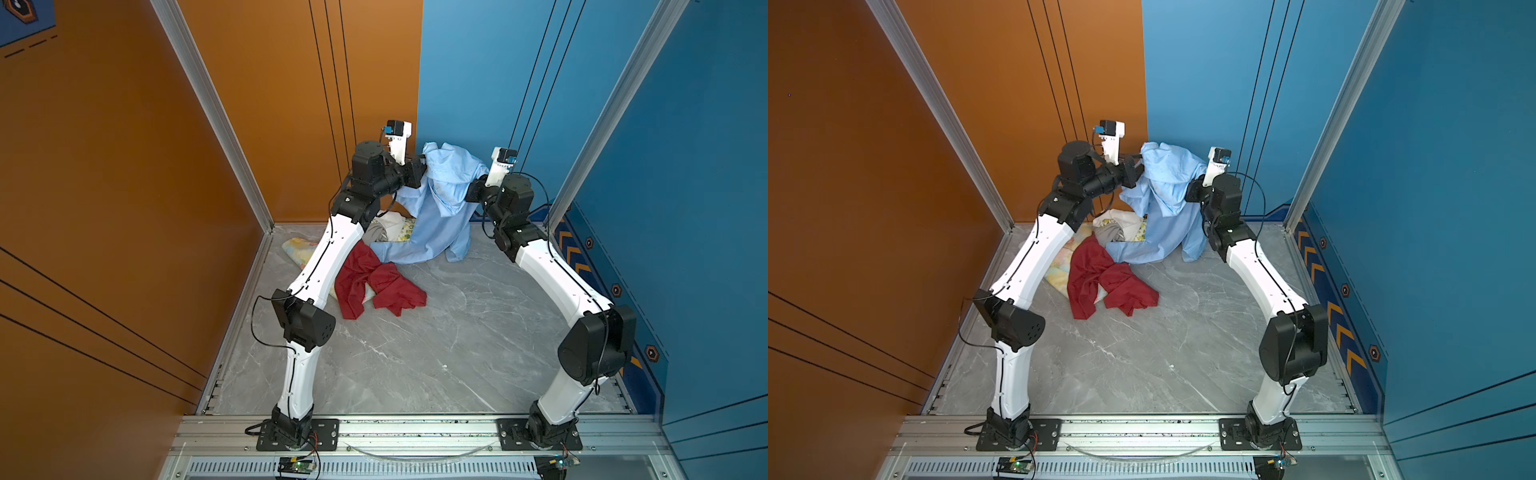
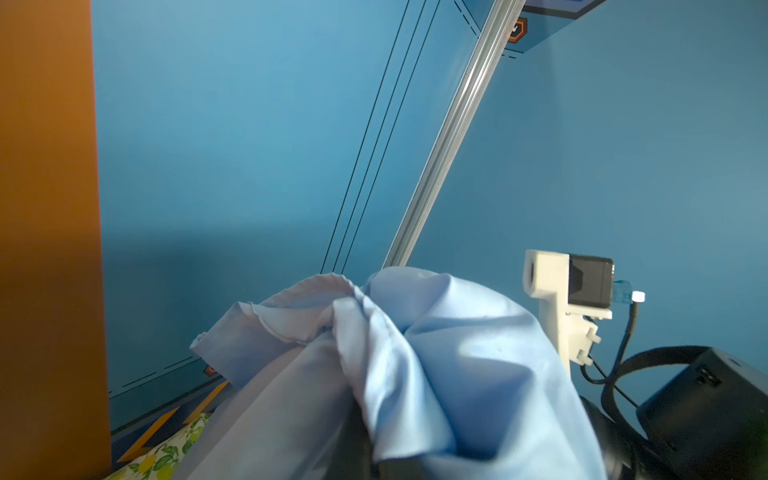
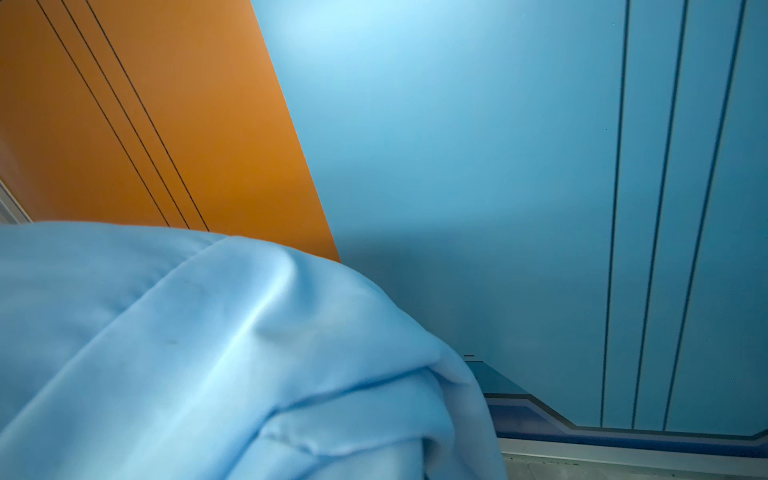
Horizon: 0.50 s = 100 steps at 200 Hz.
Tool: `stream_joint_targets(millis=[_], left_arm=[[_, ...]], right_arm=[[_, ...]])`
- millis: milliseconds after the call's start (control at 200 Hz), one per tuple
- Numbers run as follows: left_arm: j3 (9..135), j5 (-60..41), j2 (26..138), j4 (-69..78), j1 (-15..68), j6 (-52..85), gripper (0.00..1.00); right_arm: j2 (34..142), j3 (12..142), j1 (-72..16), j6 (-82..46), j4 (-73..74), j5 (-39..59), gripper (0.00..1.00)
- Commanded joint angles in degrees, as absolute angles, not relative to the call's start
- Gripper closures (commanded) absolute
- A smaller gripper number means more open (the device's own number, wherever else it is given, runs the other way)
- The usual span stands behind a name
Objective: Pick out a specific cloth from the pile
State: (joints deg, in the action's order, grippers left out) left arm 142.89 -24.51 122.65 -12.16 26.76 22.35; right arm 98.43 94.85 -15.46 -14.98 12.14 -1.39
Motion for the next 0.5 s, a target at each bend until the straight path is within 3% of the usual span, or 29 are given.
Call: stream_joint_targets(millis=[0, 325, 496], left_arm=[[145.06, -27.41, 124.18, -15.41, 28.37, 22.26, 1.0], [137.85, -27.46, 123.67, -16.29, 31.19, 19.03, 1.0], [131.59, -28.03, 122.48, -16.26, 32.15, 17.93, 0.86]], right_arm=[[91.42, 95.68, -12.58, -13.12, 10.77, -3.1, 1.0], [82.53, 96.13, -4.12, -12.68, 7.47, -2.72, 1.0], [79.32, 96.13, -2.66, -11.48, 4.49, -2.94, 1.0]])
